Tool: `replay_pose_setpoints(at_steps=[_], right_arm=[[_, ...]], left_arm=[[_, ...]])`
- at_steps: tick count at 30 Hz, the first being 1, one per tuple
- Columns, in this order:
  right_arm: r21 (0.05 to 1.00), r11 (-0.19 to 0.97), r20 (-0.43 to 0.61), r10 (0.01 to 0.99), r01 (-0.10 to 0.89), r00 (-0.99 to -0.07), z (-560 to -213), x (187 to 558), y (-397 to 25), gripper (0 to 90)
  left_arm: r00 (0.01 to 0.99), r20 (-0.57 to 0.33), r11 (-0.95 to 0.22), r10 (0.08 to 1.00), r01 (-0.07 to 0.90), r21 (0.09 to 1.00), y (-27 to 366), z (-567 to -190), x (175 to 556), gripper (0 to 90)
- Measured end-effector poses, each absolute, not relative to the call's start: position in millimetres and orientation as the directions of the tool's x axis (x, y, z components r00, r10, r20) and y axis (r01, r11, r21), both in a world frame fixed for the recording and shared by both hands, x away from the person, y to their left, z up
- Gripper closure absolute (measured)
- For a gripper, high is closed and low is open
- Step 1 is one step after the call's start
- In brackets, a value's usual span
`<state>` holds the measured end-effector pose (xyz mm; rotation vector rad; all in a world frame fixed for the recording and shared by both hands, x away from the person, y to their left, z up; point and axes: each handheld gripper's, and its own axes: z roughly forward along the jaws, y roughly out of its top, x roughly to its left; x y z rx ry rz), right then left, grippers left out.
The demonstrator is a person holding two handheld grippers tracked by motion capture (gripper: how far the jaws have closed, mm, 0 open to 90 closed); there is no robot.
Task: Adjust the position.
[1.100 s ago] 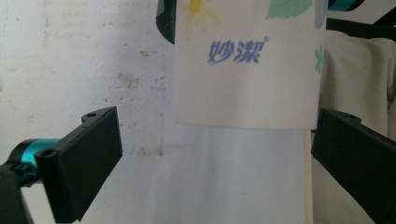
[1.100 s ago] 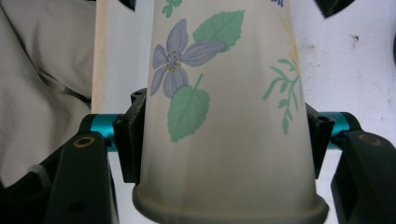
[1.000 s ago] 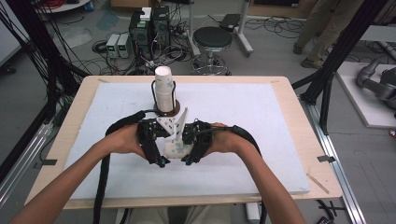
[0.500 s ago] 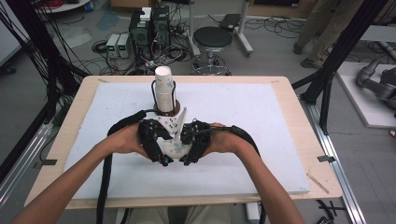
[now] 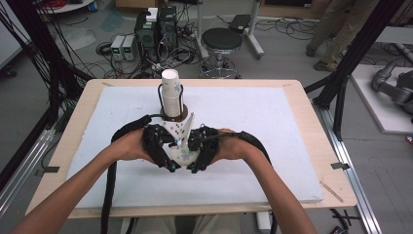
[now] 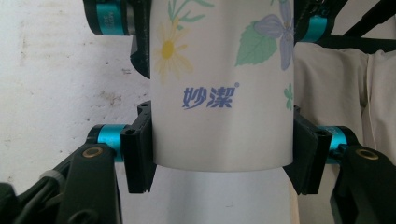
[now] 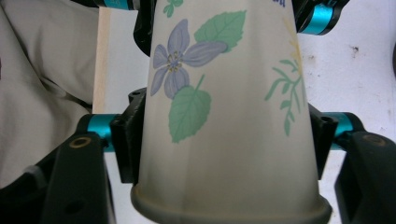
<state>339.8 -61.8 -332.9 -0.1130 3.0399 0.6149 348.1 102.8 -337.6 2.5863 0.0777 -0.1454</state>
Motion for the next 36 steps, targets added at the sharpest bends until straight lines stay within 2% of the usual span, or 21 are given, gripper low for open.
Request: replay_pose_setpoints(at_steps=[2,3,11,15,23,25,26,28,29,33,36], right_arm=[[0.392,0.916,-0.045,-0.068,-0.08,-0.997,-333.1,339.8,-62.0,28.3],[0.398,0.913,-0.045,-0.07,-0.083,-0.996,-333.4,339.6,-62.0,22.9],[0.443,0.894,-0.051,-0.05,-0.068,-0.997,-329.4,340.9,-63.5,15.2],[0.481,0.875,-0.048,-0.039,-0.057,-0.998,-323.6,342.1,-67.5,15.3],[0.531,0.845,-0.057,-0.034,-0.059,-0.998,-315.3,342.4,-73.2,15.3],[0.544,0.837,-0.063,-0.031,-0.061,-0.998,-312.7,342.9,-74.5,15.3],[0.55,0.833,-0.06,-0.027,-0.055,-0.998,-311.6,342.6,-75.2,15.2],[0.558,0.828,-0.061,-0.022,-0.052,-0.998,-310.0,342.4,-76.3,15.3],[0.565,0.823,-0.065,-0.022,-0.055,-0.998,-309.1,342.6,-77.0,15.3],[0.567,0.822,-0.062,-0.02,-0.051,-0.998,-308.6,342.4,-77.5,15.3],[0.575,0.817,-0.066,-0.021,-0.055,-0.998,-307.9,343.0,-78.0,15.3]], left_arm=[[0.993,-0.116,-0.849,0.032,0.088,0.522,102.6,-337.9,346.7,36.8],[0.993,-0.115,-0.853,0.029,0.085,0.516,102.7,-338.2,346.4,36.9],[0.992,-0.123,-0.85,0.039,0.097,0.517,103.2,-340.1,345.9,36.9],[0.991,-0.124,-0.85,0.049,0.106,0.517,103.1,-342.1,345.2,36.9],[0.995,-0.101,-0.873,0.017,0.064,0.483,100.3,-345.5,346.6,36.9],[0.991,-0.128,-0.855,0.049,0.108,0.507,99.2,-348.6,343.3,36.8],[0.994,-0.11,-0.872,0.022,0.073,0.485,99.7,-347.8,345.8,36.9],[0.99,-0.133,-0.855,0.049,0.11,0.506,99.4,-352.0,342.8,36.9],[0.992,-0.12,-0.867,0.031,0.086,0.491,100.2,-352.1,344.4,36.9],[0.988,-0.142,-0.846,0.067,0.132,0.517,100.8,-356.6,340.9,36.9],[0.991,-0.123,-0.856,0.046,0.103,0.507,102.7,-355.5,342.2,36.9]])
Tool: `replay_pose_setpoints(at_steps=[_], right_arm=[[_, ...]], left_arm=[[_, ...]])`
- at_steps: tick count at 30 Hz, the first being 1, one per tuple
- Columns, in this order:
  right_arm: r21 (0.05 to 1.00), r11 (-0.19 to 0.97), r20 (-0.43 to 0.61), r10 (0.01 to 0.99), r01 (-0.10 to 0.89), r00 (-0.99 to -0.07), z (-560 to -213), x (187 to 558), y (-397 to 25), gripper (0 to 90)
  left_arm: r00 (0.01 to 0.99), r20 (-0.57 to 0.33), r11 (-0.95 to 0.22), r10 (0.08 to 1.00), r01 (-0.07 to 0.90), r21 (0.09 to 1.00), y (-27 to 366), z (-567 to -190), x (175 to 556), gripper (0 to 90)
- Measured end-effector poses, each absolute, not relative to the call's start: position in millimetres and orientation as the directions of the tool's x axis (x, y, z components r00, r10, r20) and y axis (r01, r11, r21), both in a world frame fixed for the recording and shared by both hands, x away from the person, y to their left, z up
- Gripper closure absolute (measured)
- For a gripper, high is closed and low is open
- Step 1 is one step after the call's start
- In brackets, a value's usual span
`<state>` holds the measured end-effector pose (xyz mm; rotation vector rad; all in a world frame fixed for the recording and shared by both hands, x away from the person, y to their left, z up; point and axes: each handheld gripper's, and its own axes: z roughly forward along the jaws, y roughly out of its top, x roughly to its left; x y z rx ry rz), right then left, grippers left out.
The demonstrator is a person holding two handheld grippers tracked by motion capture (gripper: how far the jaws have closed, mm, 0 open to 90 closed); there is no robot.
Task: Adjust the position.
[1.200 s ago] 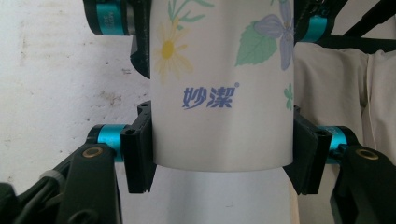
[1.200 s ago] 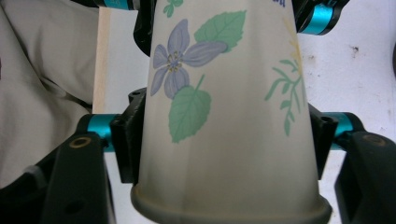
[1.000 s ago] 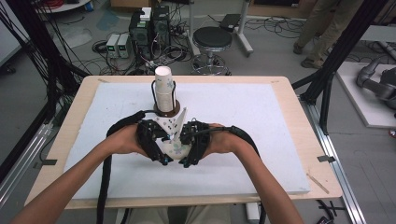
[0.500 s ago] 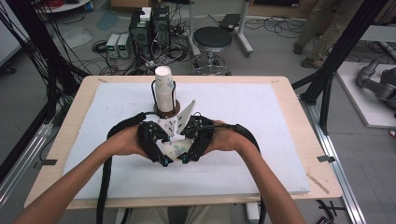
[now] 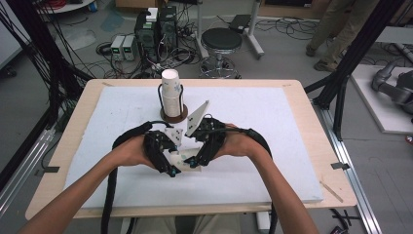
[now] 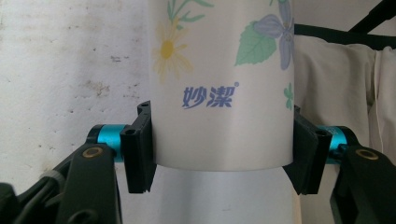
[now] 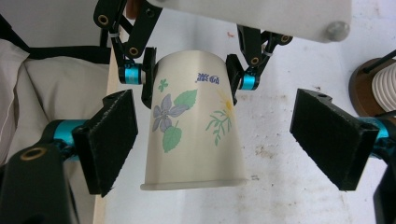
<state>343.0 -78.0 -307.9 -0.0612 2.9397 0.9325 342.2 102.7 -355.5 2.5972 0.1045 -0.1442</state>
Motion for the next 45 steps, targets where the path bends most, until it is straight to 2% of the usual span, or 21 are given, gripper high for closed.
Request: replay_pose_setpoints(at_steps=[1,5,9,17,26,29,36,45], right_arm=[[0.575,0.817,-0.066,-0.021,-0.055,-0.998,-307.9,343.0,-78.0,15.3],[0.589,0.807,-0.068,-0.014,-0.051,-0.998,-305.8,343.6,-80.5,15.3],[0.603,0.797,-0.066,-0.002,-0.041,-0.998,-303.7,343.5,-83.8,15.3],[0.642,0.766,-0.077,0.027,-0.029,-0.997,-297.3,345.8,-92.4,15.3],[0.689,0.725,-0.071,0.055,-0.009,-0.996,-291.1,346.6,-101.9,15.3],[0.739,0.674,-0.044,0.069,0.014,-0.997,-295.2,349.3,-110.6,15.4],[0.77,0.634,-0.003,0.117,0.073,-0.993,-310.5,353.6,-129.9,15.3],[0.811,0.576,0.025,0.14,0.102,-0.99,-323.1,353.8,-141.8,15.3]], left_arm=[[0.987,-0.145,-0.837,0.071,0.138,0.53,102.6,-357.3,339.2,36.9],[0.991,-0.124,-0.831,0.059,0.117,0.544,108.0,-357.3,340.4,36.9],[0.986,-0.144,-0.774,0.084,0.155,0.614,117.4,-358.7,341.6,36.9],[0.985,-0.136,-0.728,0.104,0.168,0.665,132.2,-362.3,337.8,36.8],[0.98,-0.147,-0.599,0.132,0.197,0.776,150.2,-364.6,335.9,36.9],[0.979,-0.144,-0.568,0.146,0.202,0.798,156.4,-365.6,335.0,36.9],[0.974,-0.159,-0.46,0.16,0.217,0.861,166.8,-371.9,334.3,36.9],[0.974,-0.163,-0.328,0.158,0.208,0.922,172.5,-386.5,337.5,36.9]])
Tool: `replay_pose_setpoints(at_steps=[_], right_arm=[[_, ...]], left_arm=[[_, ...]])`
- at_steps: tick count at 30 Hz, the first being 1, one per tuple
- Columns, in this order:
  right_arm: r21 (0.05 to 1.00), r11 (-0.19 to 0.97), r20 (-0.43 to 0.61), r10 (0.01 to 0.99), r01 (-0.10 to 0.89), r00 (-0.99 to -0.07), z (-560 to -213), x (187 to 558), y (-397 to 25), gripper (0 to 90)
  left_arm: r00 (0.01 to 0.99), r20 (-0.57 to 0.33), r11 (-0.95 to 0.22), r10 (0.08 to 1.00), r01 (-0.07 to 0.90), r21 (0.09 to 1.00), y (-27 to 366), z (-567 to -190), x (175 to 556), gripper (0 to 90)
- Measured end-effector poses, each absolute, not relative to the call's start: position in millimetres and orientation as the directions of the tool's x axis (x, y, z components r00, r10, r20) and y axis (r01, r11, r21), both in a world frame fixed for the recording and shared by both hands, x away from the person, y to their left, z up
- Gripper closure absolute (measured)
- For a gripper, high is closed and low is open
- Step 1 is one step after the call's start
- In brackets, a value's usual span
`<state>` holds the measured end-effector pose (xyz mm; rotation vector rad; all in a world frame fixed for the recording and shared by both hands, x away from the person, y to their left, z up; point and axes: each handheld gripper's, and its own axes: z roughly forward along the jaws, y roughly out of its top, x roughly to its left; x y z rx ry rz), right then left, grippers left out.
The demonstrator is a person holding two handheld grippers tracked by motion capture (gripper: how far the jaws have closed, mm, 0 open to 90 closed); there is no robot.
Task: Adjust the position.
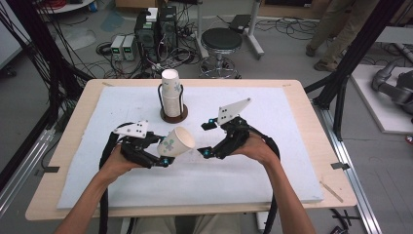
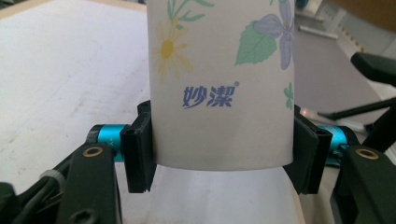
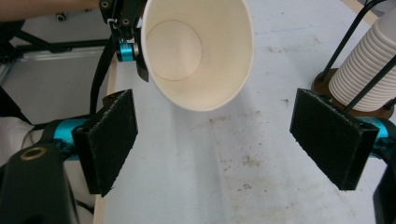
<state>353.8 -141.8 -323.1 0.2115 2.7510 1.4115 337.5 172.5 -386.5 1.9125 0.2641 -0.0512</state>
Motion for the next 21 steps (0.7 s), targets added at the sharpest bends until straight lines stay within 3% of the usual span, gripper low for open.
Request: replay_pose_setpoints(at_steps=[21], right_arm=[[0.9,0.406,0.097,0.168,0.159,-0.981,-357.2,350.9,-149.8,15.4]], left_arm=[[0.973,-0.167,-0.202,0.158,0.198,0.959,170.6,-395.7,336.2,36.9]])
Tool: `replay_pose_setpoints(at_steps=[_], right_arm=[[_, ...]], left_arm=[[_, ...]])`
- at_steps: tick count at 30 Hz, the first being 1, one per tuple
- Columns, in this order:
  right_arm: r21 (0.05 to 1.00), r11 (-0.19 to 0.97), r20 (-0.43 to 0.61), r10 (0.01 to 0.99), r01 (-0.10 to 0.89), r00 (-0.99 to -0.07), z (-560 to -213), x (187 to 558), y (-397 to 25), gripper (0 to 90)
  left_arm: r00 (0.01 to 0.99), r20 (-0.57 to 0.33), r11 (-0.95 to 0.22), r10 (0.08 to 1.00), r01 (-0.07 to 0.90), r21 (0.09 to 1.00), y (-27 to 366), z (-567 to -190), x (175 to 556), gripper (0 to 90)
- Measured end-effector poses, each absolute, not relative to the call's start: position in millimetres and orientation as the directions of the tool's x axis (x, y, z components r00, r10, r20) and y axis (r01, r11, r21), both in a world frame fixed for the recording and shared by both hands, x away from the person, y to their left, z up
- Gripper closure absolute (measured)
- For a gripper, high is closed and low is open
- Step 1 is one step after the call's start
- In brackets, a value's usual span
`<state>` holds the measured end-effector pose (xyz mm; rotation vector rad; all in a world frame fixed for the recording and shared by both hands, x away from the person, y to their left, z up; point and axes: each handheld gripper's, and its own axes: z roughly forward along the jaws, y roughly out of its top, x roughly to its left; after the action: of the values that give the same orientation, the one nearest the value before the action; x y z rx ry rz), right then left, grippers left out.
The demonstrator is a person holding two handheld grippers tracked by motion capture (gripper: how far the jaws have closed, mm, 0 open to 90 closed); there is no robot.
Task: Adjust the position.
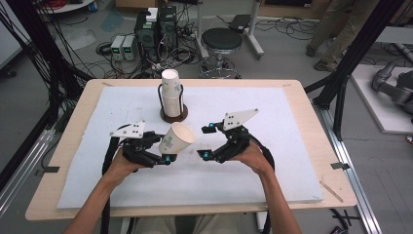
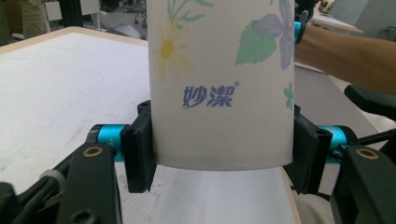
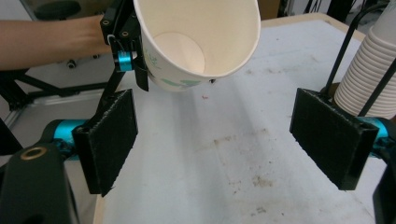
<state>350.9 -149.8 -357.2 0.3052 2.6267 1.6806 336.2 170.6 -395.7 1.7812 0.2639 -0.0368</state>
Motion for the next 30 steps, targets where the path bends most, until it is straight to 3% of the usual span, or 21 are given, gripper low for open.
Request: replay_pose_setpoints(at_steps=[30], right_arm=[[0.944,0.297,0.139,0.043,0.146,-0.989,-372.4,349.2,-120.5,15.9]], left_arm=[[0.987,-0.142,-0.208,0.073,0.154,0.966,146.5,-390.7,333.4,36.9]])
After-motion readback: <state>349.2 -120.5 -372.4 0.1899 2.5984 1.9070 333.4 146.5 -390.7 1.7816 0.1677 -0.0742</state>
